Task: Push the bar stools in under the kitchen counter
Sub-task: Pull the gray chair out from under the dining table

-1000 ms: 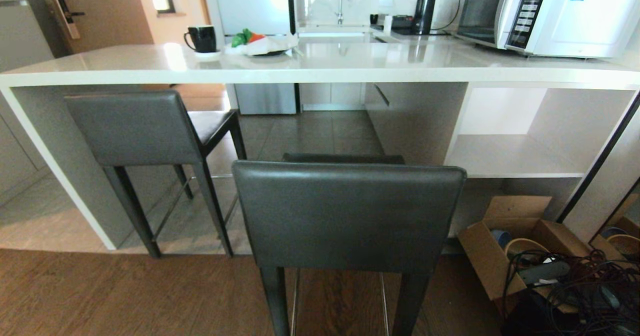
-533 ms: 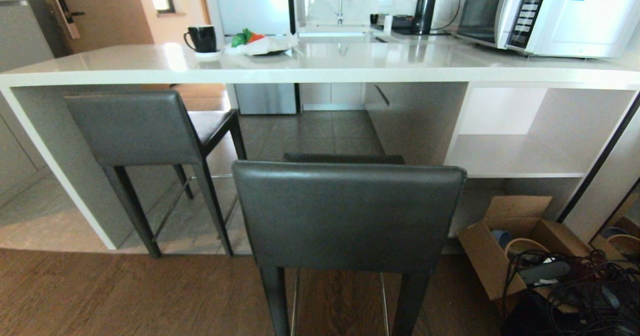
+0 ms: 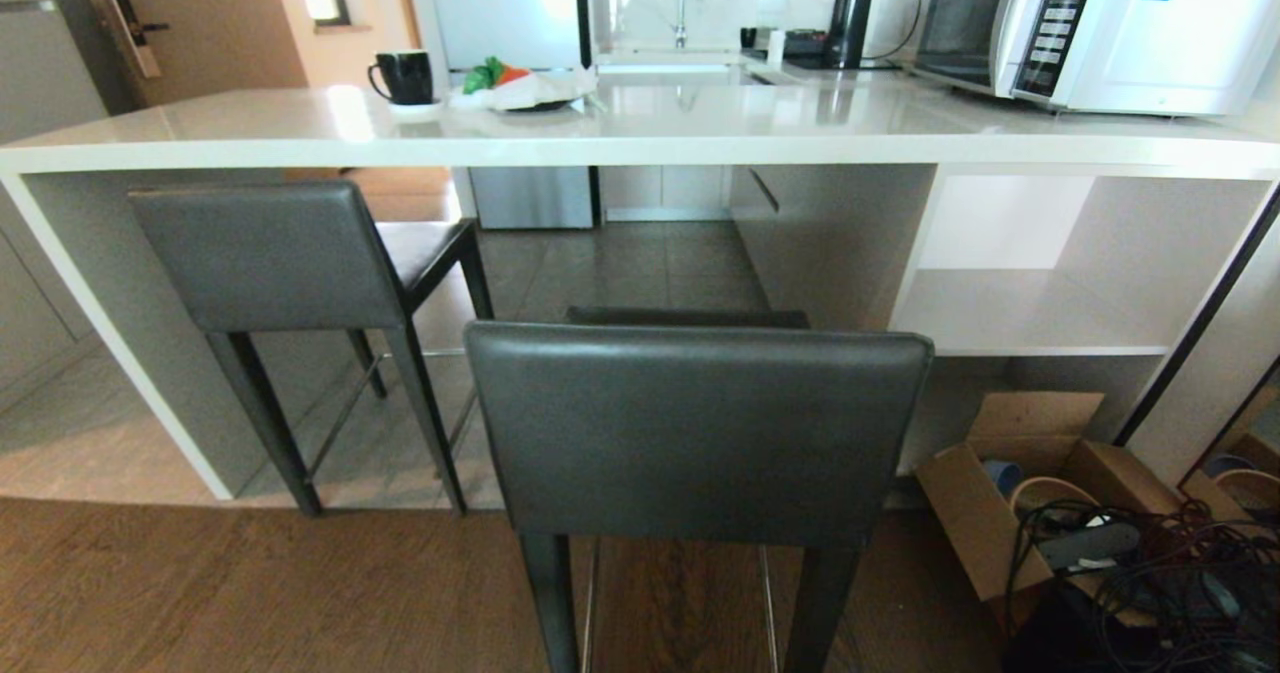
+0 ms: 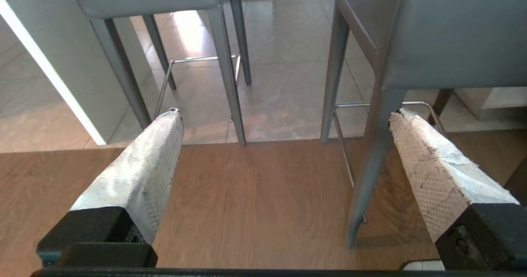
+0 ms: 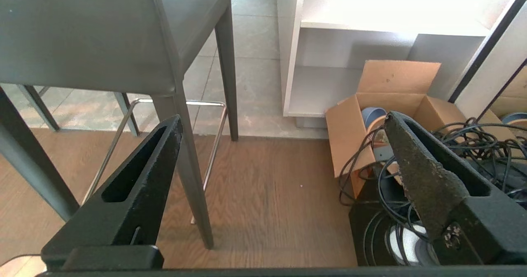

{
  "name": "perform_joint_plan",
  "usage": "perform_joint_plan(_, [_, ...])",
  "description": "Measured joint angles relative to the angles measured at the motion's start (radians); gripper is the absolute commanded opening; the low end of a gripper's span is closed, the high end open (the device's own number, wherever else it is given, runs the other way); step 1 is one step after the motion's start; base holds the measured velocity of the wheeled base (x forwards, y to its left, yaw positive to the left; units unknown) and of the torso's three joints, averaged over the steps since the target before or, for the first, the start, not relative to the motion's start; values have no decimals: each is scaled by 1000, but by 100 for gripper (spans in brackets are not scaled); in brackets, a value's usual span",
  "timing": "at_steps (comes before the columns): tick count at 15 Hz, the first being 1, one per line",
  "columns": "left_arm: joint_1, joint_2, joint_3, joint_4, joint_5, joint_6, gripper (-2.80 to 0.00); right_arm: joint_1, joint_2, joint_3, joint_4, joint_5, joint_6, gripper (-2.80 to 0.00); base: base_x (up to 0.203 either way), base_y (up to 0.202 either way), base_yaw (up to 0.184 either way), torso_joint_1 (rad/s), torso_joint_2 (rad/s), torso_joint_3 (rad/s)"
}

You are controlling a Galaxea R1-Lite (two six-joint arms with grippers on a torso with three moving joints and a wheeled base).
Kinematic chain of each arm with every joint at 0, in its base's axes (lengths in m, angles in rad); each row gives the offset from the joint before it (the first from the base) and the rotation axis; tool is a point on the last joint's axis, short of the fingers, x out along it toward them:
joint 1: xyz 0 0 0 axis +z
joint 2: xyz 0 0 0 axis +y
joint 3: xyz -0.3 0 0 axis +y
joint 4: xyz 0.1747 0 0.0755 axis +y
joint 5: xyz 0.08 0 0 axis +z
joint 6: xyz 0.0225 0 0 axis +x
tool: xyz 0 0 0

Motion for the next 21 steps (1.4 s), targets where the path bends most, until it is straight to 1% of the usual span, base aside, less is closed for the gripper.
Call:
perform_joint_plan(4, [0, 0, 0, 0, -2, 1, 0, 0, 0, 0, -1, -4, 7, 0, -133, 0, -1, 3, 0, 0])
perform_joint_plan(12, [0, 0, 0, 0, -2, -1, 0, -1, 0, 2, -6, -10, 11, 0, 0, 0, 0, 0, 0, 0])
perform_joint_plan(15, [-1, 0, 0, -4, 3, -18, 0, -1, 0, 7, -30, -26, 43, 0, 0, 0, 0, 0, 0, 0])
perform_joint_plan(18, [0, 0, 0, -1, 25, -31, 0, -1, 0, 10, -36, -26, 46, 0, 0, 0, 0, 0, 0, 0])
perform_joint_plan(19, [0, 0, 0, -1, 26, -33, 0, -1, 0, 10, -37, -26, 48, -280, 0, 0, 0, 0, 0, 0])
perform_joint_plan(21, [0, 0, 0, -1, 24, -19, 0, -1, 0, 10, -38, -24, 46, -280, 0, 0, 0, 0, 0, 0])
